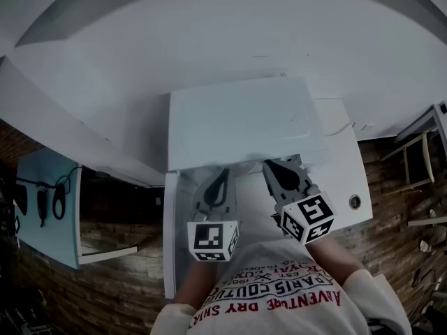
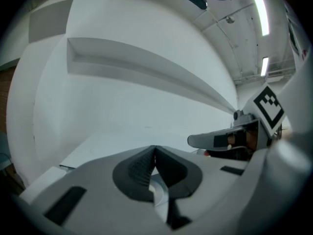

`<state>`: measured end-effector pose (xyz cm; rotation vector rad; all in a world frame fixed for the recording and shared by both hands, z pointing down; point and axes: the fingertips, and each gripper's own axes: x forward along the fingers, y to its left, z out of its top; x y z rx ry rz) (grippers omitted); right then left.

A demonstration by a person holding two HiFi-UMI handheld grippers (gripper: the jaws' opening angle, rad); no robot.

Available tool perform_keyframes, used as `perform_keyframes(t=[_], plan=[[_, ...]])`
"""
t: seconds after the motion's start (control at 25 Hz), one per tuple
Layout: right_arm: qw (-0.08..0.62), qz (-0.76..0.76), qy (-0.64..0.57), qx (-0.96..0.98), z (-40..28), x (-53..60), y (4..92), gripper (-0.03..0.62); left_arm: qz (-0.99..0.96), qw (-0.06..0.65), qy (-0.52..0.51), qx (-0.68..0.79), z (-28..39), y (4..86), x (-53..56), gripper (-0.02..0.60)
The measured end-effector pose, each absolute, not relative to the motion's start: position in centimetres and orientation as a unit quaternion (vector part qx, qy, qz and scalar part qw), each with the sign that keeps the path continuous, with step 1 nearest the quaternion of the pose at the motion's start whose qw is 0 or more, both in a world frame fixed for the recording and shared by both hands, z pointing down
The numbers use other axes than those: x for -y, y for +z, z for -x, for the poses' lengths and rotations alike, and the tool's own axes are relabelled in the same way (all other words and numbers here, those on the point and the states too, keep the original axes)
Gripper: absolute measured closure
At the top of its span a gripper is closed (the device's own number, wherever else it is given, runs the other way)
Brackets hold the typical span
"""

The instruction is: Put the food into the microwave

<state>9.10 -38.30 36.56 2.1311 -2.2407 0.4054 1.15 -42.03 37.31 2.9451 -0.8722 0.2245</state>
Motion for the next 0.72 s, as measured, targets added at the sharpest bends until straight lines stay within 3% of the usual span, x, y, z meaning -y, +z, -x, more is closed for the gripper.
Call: perform_keyframes(t=[0.72], plan=[[0.006,-0.671,0.135,0.729,-8.4,37.9,36.9,0.583,-0.961,0.036,0.075,0.263,-1.7,37.4,40.9,0.575]])
